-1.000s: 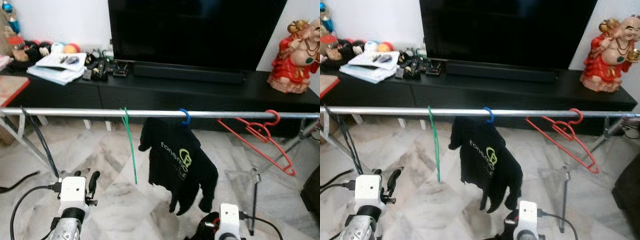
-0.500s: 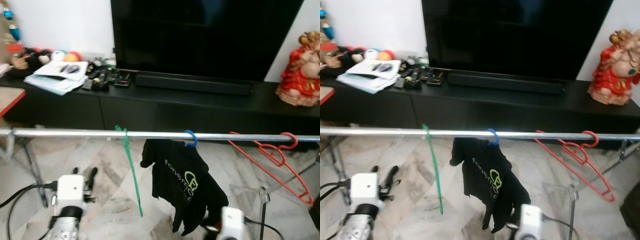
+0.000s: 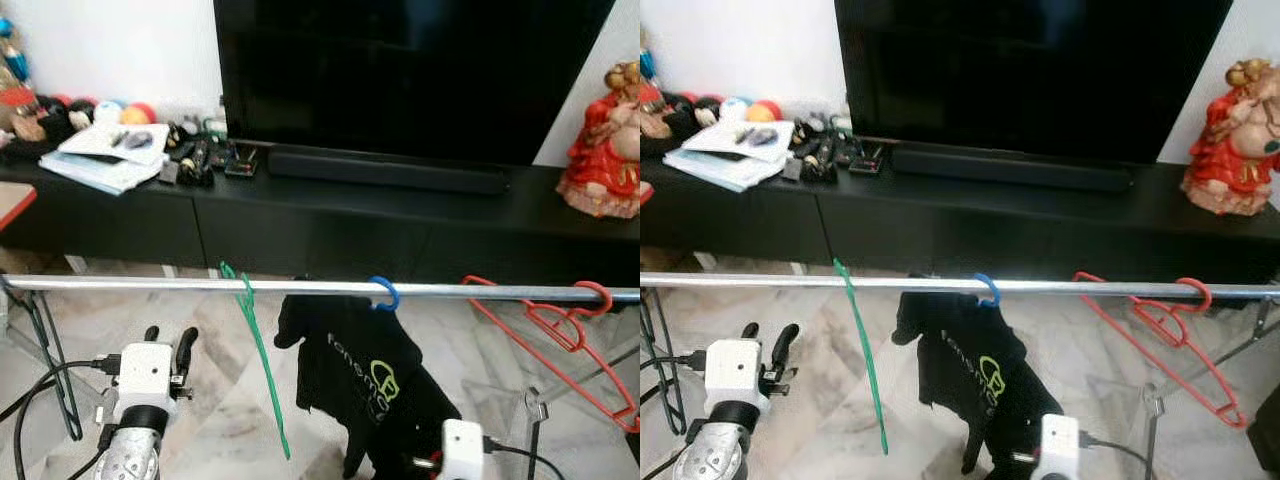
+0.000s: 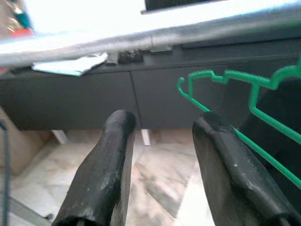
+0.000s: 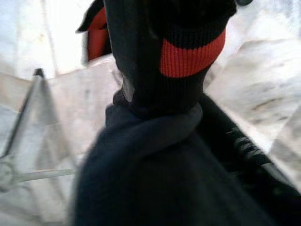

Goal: Hang hanger

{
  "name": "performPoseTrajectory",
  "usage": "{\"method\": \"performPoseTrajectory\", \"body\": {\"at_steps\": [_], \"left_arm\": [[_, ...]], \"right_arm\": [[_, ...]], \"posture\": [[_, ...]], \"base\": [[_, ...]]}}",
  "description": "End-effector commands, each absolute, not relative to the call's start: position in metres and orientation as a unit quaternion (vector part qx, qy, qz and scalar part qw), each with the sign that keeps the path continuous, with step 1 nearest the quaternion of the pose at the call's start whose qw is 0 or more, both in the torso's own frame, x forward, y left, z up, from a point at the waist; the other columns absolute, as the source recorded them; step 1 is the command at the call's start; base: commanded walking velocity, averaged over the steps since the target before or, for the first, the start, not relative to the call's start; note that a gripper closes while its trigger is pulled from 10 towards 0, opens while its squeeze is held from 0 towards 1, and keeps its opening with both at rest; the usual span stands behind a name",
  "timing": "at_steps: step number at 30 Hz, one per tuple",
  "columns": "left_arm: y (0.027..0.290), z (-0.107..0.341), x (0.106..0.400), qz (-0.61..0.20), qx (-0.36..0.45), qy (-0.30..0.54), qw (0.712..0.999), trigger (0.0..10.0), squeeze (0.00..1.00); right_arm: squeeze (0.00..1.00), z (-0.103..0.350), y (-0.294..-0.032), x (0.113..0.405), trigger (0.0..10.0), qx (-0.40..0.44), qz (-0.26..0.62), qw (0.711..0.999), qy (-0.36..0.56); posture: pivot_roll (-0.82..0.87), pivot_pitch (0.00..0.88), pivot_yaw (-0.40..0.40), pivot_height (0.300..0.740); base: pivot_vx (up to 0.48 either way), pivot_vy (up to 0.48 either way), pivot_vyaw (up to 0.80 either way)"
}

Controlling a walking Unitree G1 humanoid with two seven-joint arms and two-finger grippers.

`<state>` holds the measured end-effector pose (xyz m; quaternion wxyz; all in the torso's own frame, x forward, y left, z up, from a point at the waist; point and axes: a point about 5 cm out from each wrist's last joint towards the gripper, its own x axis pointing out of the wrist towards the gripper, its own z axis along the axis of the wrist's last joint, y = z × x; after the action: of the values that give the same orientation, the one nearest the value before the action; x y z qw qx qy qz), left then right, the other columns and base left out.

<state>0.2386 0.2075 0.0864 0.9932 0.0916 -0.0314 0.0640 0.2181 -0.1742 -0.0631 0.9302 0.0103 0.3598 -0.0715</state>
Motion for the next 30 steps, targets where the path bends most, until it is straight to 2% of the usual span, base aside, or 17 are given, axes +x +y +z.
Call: {"method": "performPoseTrajectory", "body": {"at_steps": [1,8,24,26,27,28,30], "left_arm": [[0.201,0.087,0.239,0.056,0.086,-0.034,0.994,10.0,0.0],[0.204,0.089,0.24,0.066,0.085,-0.036,0.994,10.0,0.0],[0.201,0.104,0.247,0.046,0.092,-0.044,0.994,10.0,0.0],[0.205,0.105,0.25,0.062,0.081,-0.023,0.995,10.0,0.0],[0.212,0.11,0.254,0.089,0.042,-0.014,0.995,10.0,0.0],[0.213,0.113,0.256,0.093,0.036,-0.013,0.995,10.0,0.0],[0.214,0.12,0.262,0.079,0.063,-0.005,0.995,10.0,0.0]], "right_arm": [[0.0,-0.061,-0.187,0.219,10.0,0.001,-0.086,0.93,0.357],[0.0,-0.061,-0.186,0.219,10.0,0.001,-0.084,0.93,0.358],[0.0,-0.062,-0.188,0.218,10.0,-0.004,-0.08,0.929,0.362],[0.0,-0.062,-0.187,0.218,10.0,-0.004,-0.079,0.929,0.361],[0.0,-0.062,-0.187,0.218,10.0,-0.005,-0.078,0.929,0.362],[0.0,-0.062,-0.187,0.218,10.0,-0.005,-0.078,0.929,0.362],[0.0,-0.062,-0.187,0.218,10.0,-0.005,-0.078,0.929,0.362]], "posture": [[0.1,0.055,-0.025,0.74],[0.11,0.066,-0.028,0.74],[0.11,0.077,-0.039,0.74],[0.11,0.081,-0.039,0.74],[0.11,0.083,-0.039,0.74],[0.11,0.083,-0.039,0.74],[0.11,0.086,-0.04,0.74]], "base": [[0.0,-0.469,0.0],[0.0,-0.431,0.0],[0.0,0.0,0.0],[0.0,0.0,0.0],[0.0,0.0,0.0],[0.0,0.0,0.0],[0.0,0.0,0.0]]}}
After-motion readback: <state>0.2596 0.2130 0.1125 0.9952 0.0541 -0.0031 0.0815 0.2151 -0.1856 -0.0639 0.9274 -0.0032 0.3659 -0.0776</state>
